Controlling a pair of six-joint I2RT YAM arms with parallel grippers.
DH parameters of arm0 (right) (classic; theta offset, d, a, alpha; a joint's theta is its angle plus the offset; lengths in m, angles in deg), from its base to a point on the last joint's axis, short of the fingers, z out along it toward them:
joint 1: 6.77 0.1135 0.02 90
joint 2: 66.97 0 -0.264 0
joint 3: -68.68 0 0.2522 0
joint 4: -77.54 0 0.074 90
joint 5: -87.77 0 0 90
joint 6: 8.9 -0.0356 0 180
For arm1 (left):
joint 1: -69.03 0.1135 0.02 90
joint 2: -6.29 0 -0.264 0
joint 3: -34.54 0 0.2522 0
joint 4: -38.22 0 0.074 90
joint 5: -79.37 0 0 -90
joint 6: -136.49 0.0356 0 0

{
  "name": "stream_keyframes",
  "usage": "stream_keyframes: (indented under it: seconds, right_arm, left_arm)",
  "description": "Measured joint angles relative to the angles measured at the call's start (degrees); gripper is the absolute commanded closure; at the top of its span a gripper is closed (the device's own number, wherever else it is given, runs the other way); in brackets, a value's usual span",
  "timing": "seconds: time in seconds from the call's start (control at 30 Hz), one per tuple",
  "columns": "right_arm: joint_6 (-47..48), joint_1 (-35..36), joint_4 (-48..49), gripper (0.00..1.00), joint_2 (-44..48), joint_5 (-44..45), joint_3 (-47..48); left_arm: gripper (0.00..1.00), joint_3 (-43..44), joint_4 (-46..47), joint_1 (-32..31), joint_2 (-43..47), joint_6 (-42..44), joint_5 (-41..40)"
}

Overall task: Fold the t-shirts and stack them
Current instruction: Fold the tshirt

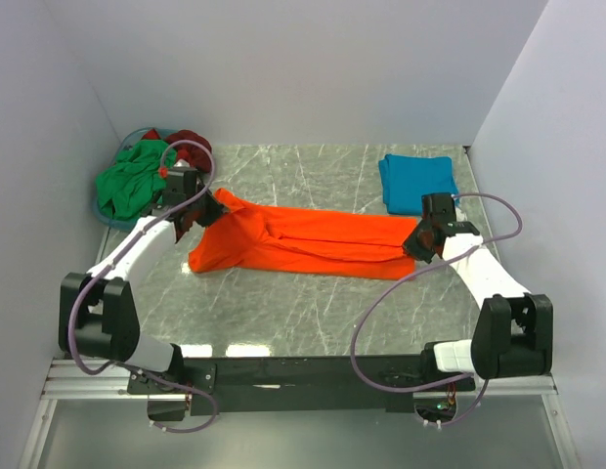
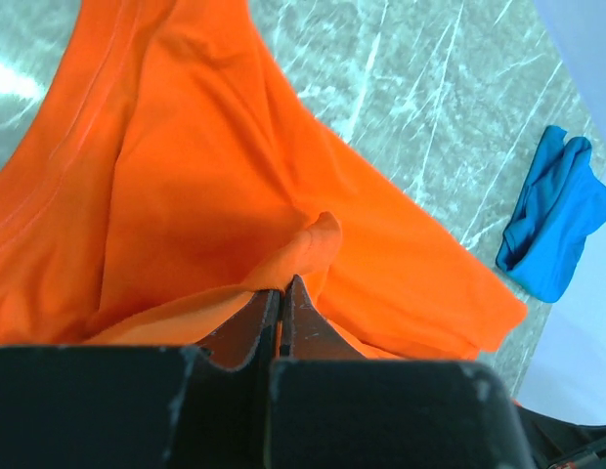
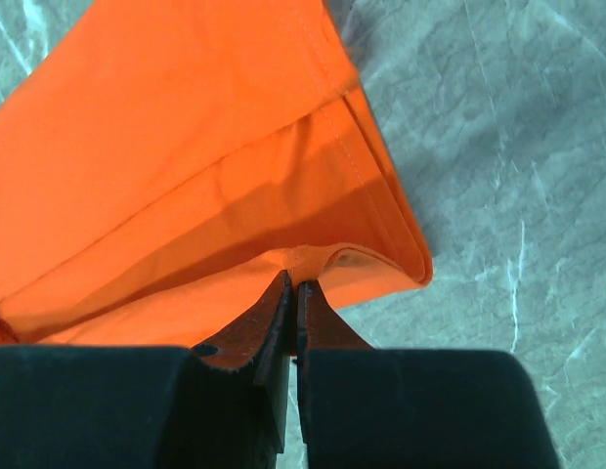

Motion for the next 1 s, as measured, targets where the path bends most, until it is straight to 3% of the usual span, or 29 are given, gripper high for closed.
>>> stream_keyframes:
  seconds: [0.13,0.27,0.37,0.4,0.43,0.6,0.83,1.0]
  right_arm:
    - [0.04,-0.57,0.52,0.95,-2.05,-0.39,0.70]
    - [0.04,-1.20,1.57,0.91,-4.59,-0.94,1.55]
    - [0.20,-1.64,2.49,0.79,-7.26,-0.96,2.71]
    - [0.24,-1.81,2.60,0.59,-8.52,-0.72,3.48]
    - [0.04,-1.97,2.93,0.52,-9.86,-0.39,4.37]
    - [0.61,-3.54,3.17,0.30,-13.77,1.20,9.51]
    - [4.09,-3.06,2.97,0.19,-9.73,2.14,11.13]
    - [8.48,6.25,3.89,0.19,-6.91,-0.57,9.03]
  left_arm:
    - [0.99,0.11,3.58,0.31,-2.67,1.31,1.18]
    - [0.87,1.01,6.36,0.44,-6.29,3.56,1.14]
    - [0.30,4.15,8.02,0.85,-10.75,6.08,1.20]
    - [0.09,5.38,8.92,1.14,-12.50,6.71,1.22]
    - [0.01,6.36,9.64,1.42,-13.79,7.19,1.20]
    - [0.01,10.29,10.01,3.17,-18.05,7.45,1.79]
    - [0.01,7.67,11.32,3.30,-14.86,7.15,4.90]
    - [0.01,-0.04,13.79,1.92,-9.09,5.81,7.28]
